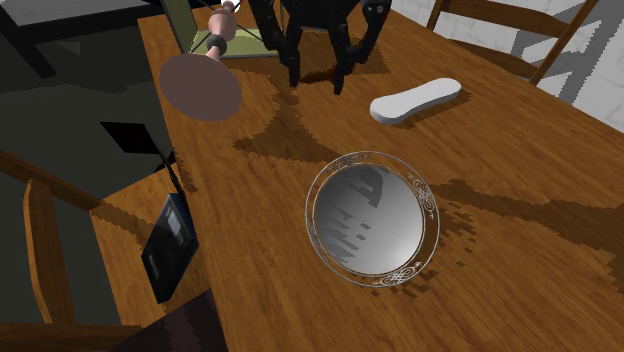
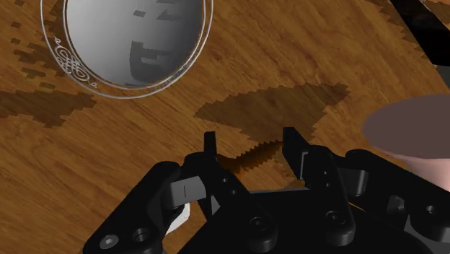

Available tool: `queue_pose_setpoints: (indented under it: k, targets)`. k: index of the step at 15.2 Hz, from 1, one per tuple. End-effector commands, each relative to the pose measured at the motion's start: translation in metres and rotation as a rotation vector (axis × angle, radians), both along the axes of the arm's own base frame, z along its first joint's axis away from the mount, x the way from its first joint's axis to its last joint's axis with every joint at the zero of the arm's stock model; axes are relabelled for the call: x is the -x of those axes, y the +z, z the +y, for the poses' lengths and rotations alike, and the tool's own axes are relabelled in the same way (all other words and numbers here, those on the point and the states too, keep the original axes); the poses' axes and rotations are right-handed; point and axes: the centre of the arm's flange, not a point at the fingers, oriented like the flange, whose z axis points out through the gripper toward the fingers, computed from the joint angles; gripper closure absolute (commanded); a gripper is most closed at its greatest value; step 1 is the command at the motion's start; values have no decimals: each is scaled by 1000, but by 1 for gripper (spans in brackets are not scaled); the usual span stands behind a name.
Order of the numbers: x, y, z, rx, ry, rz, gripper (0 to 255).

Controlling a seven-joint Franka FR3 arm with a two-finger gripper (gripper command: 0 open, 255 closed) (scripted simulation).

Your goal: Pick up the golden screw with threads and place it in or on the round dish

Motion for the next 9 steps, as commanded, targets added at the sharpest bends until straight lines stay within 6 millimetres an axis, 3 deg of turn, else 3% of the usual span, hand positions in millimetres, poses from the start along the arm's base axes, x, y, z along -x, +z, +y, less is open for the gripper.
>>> queue_pose_setpoints:
  k: [1, 9]
  targets:
    - [3, 0, -27, 0, 1, 0, 255]
    - [11, 1, -133, 0, 1, 0, 255]
